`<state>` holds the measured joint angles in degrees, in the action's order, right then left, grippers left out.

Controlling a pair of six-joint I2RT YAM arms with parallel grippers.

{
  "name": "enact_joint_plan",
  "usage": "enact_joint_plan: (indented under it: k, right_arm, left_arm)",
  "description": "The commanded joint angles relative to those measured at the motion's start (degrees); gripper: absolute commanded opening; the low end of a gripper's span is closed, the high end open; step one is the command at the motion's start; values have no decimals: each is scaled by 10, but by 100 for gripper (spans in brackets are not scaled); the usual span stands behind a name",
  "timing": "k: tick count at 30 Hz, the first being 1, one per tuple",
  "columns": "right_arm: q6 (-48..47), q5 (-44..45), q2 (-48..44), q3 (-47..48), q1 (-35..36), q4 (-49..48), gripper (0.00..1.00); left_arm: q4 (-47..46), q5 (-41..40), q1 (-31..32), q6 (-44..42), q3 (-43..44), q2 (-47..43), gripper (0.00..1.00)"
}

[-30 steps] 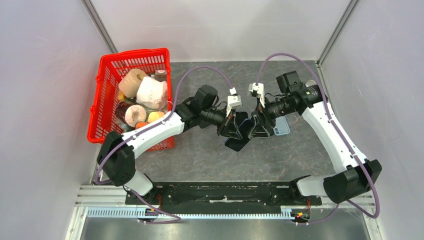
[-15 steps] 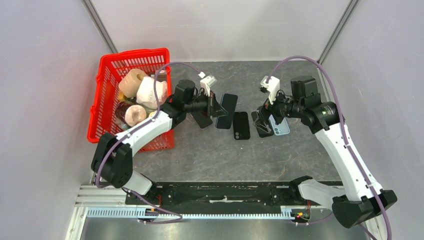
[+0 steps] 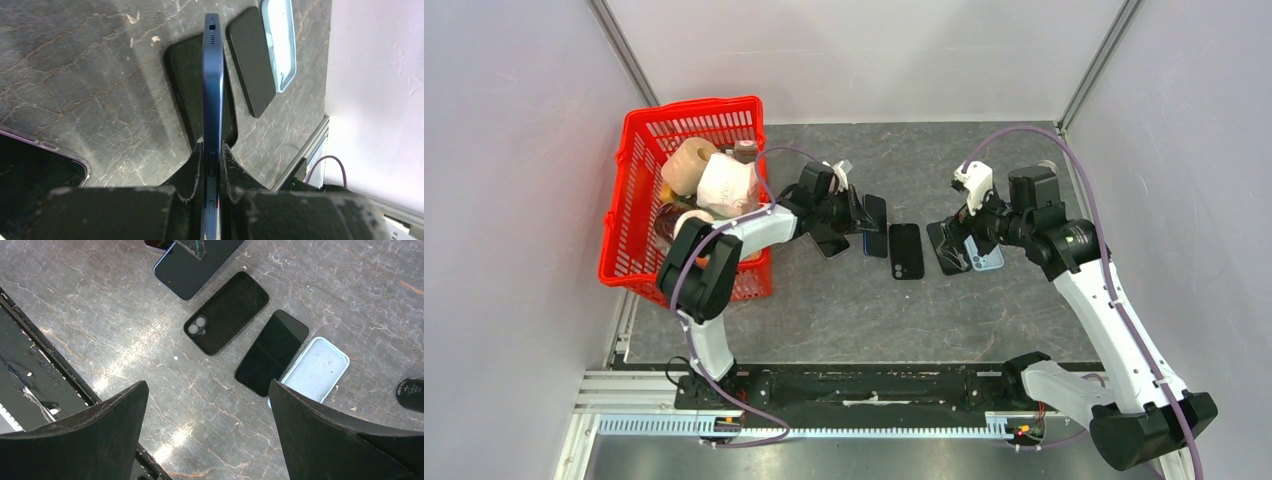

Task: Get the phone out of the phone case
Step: Place the phone at the center of the board.

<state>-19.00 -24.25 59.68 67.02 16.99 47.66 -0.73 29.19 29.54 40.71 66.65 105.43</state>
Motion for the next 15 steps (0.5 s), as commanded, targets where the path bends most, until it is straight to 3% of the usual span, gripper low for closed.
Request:
enact_joint_plan:
  k: [1, 15]
  right_arm:
    - [6, 5, -11, -5, -4, -22, 97]
    - [7, 1, -13, -28, -6, -38, 97]
  left_arm:
    - [-9, -28, 1, 52, 44, 16, 2]
    - [63, -69, 25, 47, 61, 55, 2]
